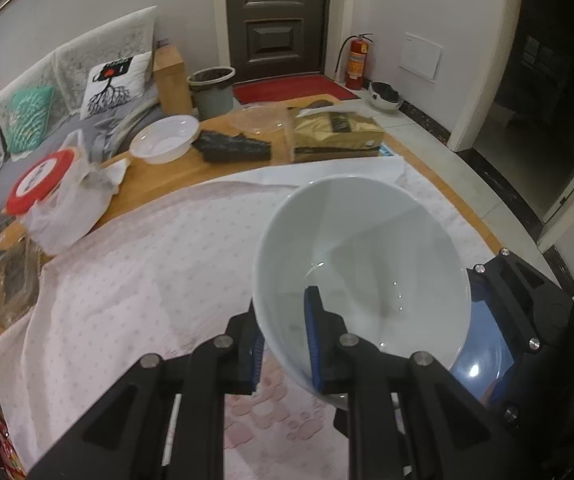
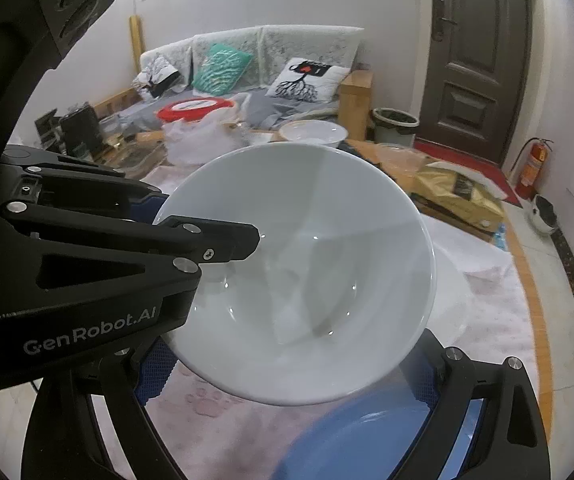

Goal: Organize plates and bowls

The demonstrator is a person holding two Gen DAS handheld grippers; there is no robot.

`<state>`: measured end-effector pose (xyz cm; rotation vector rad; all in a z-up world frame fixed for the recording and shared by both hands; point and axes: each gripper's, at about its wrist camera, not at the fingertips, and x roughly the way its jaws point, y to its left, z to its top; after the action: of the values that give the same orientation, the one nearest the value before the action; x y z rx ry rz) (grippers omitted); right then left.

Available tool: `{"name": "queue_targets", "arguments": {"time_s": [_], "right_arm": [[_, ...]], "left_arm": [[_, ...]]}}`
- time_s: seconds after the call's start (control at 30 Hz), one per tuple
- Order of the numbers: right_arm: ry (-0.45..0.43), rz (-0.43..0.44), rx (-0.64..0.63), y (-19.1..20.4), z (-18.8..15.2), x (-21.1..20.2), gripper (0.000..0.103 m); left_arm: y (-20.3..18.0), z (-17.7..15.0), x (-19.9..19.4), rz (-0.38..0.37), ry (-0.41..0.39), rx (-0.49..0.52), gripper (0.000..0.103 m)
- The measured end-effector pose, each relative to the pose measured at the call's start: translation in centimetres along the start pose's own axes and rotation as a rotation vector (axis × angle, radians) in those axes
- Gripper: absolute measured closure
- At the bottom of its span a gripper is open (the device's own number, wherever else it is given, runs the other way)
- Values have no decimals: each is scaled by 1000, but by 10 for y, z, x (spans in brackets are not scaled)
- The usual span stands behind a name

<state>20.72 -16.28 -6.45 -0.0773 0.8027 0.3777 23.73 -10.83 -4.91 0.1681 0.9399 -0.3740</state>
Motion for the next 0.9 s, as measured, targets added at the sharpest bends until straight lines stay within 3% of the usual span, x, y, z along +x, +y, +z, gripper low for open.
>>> {"name": "queue_targets", "arguments": {"time_s": [0.47, 0.9], "right_arm": [[28, -34, 29, -54, -1, 7, 12], [100, -28, 40, -73, 6, 44, 12]], "left_arm": [[-42, 32, 38, -20, 41, 29, 86], [-40, 49, 81, -3, 103, 39, 86]]}}
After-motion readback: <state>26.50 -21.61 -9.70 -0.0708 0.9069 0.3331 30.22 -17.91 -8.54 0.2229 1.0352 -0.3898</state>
